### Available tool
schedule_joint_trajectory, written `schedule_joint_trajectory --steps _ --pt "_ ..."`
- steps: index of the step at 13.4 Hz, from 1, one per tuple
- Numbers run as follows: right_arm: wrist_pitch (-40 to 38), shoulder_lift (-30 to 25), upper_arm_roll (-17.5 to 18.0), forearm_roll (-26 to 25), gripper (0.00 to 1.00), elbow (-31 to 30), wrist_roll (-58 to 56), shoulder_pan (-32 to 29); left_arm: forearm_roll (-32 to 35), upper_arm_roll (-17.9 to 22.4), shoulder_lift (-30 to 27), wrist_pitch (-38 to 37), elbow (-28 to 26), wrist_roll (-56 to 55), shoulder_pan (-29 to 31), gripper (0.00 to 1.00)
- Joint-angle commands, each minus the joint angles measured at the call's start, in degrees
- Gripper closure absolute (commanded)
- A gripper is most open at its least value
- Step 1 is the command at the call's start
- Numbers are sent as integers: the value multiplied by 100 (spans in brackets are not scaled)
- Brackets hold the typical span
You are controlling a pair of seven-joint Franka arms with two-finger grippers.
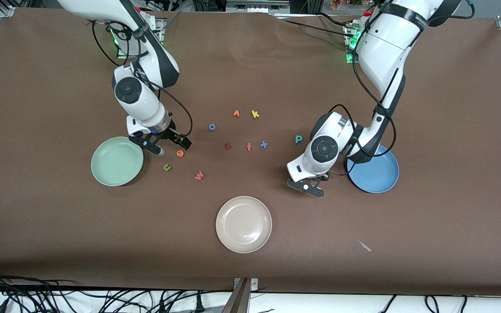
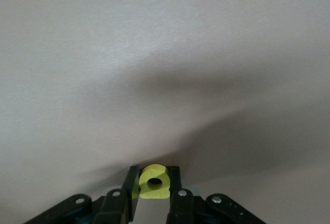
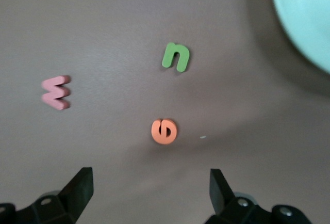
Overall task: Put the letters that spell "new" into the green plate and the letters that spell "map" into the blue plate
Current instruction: 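Drop the yellow letter on the blue plate while the right gripper grasps the orange letter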
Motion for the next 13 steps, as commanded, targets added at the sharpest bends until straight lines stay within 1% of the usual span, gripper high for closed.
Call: schedule_joint_trajectory --steps 1,2,4,6,7,9,11,13 --pt "279 245 8 -29 0 79 172 5 211 2 -528 -648 -70 42 151 99" --pt "358 307 -1 -29 0 70 172 5 211 2 -695 -990 -79 86 222 99" --pt "543 447 -1 -56 0 79 172 5 211 2 -959 -1588 -79 584 432 99" --pt "561 501 -62 -82 1 88 146 -3 211 -15 -1152 -1915 -123 1156 870 96" --pt "561 510 -71 -91 4 88 128 -3 203 -15 -1214 -2038 -140 1411 1003 96" --pt "552 597 -80 -100 5 166 111 -21 203 -24 -1389 -2066 -490 1475 1171 96" --pt "552 658 -98 -100 11 202 111 -12 211 -24 -1531 -1969 -859 1492 1416 96" --pt "552 677 -107 -108 17 211 93 -12 211 -24 -1583 -1619 -1228 1501 1567 95"
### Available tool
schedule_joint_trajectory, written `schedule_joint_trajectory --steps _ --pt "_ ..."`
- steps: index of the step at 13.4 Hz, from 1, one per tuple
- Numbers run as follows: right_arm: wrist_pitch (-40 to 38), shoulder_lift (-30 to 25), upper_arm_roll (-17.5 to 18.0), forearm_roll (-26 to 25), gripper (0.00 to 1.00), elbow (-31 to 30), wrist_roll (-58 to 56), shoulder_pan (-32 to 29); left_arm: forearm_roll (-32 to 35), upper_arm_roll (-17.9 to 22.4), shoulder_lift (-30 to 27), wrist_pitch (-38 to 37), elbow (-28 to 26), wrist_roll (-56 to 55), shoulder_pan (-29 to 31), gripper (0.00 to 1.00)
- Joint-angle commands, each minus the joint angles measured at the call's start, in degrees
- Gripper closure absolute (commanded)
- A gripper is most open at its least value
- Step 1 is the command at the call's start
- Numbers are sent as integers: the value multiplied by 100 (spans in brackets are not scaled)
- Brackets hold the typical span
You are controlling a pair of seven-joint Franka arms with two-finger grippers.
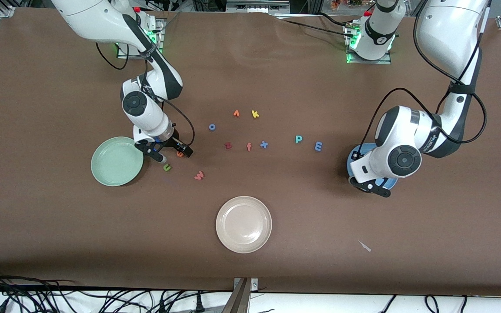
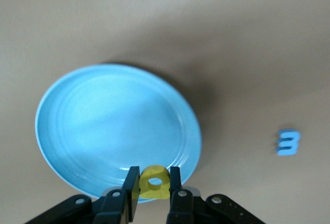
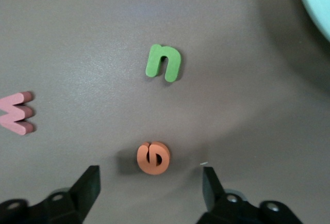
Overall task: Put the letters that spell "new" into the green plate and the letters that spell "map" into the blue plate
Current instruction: 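Drop the yellow letter on the blue plate while the right gripper grasps the orange letter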
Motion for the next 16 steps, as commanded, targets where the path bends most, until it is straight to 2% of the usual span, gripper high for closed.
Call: schedule_joint_trajectory --steps 1,3,4,5,6,7,11,12,13,16 --pt "66 138 -18 -102 20 124 31 -4 211 -67 -390 570 -845 64 163 95" --pt "57 164 -18 -111 28 124 -12 -21 264 -59 -478 1001 -1250 125 303 92" --pt "57 164 -18 -111 32 124 -13 -30 351 -67 -452 1107 -1252 238 452 86" --pt "57 164 -18 -111 35 133 -13 -30 361 -67 -409 1134 -1226 440 471 69" --pt "40 173 -18 -111 39 151 -21 -30 361 -67 -408 1135 -1217 450 488 26" --pt "48 173 -18 -111 44 151 -30 -30 361 -76 -408 1135 -1208 468 489 0" --pt "48 226 -27 -111 56 160 -135 -65 291 -93 -426 994 -989 424 401 0" --pt "48 235 -27 -111 65 160 -136 -65 282 -120 -461 950 -936 407 348 0" --pt "48 235 -36 -111 73 160 -127 -65 282 -259 -461 872 -831 354 313 0" --pt "48 278 -36 -111 80 160 -127 -57 264 -558 -452 748 -698 -154 295 0"
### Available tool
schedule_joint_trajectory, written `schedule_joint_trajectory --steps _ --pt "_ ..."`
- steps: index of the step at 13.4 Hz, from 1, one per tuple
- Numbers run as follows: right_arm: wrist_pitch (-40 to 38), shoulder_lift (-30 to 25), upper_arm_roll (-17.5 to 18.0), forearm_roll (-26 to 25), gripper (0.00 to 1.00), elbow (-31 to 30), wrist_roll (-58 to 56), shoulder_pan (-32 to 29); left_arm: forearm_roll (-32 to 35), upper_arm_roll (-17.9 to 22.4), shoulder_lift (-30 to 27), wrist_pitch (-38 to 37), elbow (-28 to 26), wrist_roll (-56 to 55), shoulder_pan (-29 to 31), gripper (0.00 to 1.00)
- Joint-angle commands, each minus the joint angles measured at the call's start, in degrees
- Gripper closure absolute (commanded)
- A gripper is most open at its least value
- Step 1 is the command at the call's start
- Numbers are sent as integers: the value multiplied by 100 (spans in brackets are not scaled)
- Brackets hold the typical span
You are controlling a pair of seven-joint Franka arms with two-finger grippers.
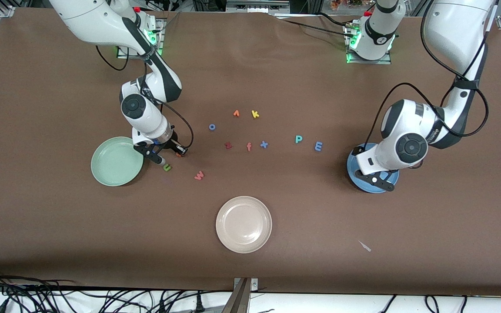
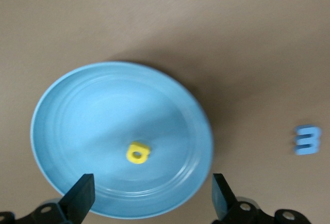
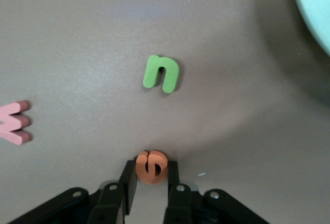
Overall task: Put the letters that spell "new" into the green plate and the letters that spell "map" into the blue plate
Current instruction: 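Carry the orange letter to the green plate while the left gripper reaches the blue letter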
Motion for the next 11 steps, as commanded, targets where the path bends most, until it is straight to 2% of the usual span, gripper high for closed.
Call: schedule_joint_trajectory --steps 1,3,7,11 --pt "57 210 -8 -100 85 92 -52 -28 74 -303 -74 -162 74 -670 -29 0" --pt "-4 202 -8 -100 91 180 -78 -28 74 -523 -56 -162 74 -1460 -37 0" --pt "-1390 96 -69 -169 92 899 -130 -28 38 -840 49 -136 73 -3315 -151 0" --pt "-1980 -246 -508 -328 94 971 -1068 -28 -49 -858 172 56 56 -4617 -318 0"
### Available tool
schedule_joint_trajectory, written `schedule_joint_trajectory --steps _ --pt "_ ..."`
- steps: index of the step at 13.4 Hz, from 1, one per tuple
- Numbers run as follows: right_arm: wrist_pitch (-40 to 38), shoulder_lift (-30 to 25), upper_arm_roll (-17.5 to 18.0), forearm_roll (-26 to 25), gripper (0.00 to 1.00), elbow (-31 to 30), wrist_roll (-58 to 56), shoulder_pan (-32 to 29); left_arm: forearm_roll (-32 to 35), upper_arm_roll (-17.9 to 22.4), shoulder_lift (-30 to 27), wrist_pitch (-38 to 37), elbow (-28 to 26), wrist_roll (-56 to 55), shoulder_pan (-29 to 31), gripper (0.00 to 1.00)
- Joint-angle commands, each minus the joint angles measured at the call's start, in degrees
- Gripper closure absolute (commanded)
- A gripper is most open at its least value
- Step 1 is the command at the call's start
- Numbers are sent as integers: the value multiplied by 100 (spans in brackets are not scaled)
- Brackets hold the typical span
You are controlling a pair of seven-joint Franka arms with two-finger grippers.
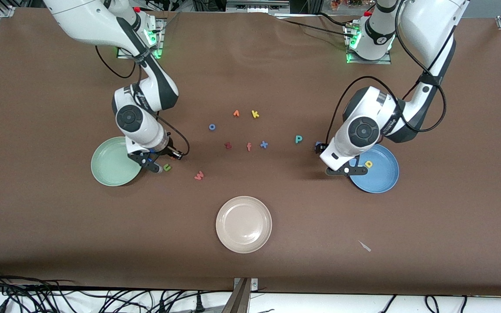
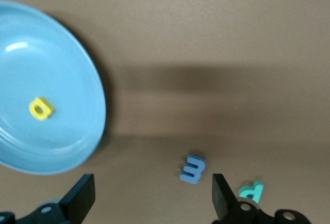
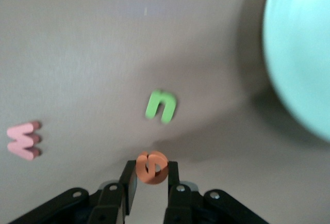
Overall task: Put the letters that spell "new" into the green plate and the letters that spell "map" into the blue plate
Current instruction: 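Carry the orange letter to the green plate while the left gripper reaches the blue letter, then grasp the blue letter with the left gripper while the right gripper releases the orange letter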
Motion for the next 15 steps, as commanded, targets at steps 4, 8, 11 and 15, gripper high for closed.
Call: schedule_joint_trajectory --steps 4,8,11,15 --pt "-724 -456 -672 -107 94 1 -1528 -21 -785 -5 185 561 -96 -1221 -14 0" --pt "-821 -509 -989 -107 94 1 -2362 -21 -785 -5 273 965 -447 -1783 -66 0" --pt "-778 -351 -1235 -72 93 1 -3013 -99 -706 -5 352 896 -553 -1050 -5 0" --pt "-769 -280 -1235 -45 0 10 -3121 -214 -697 -5 353 896 -606 -801 -101 0"
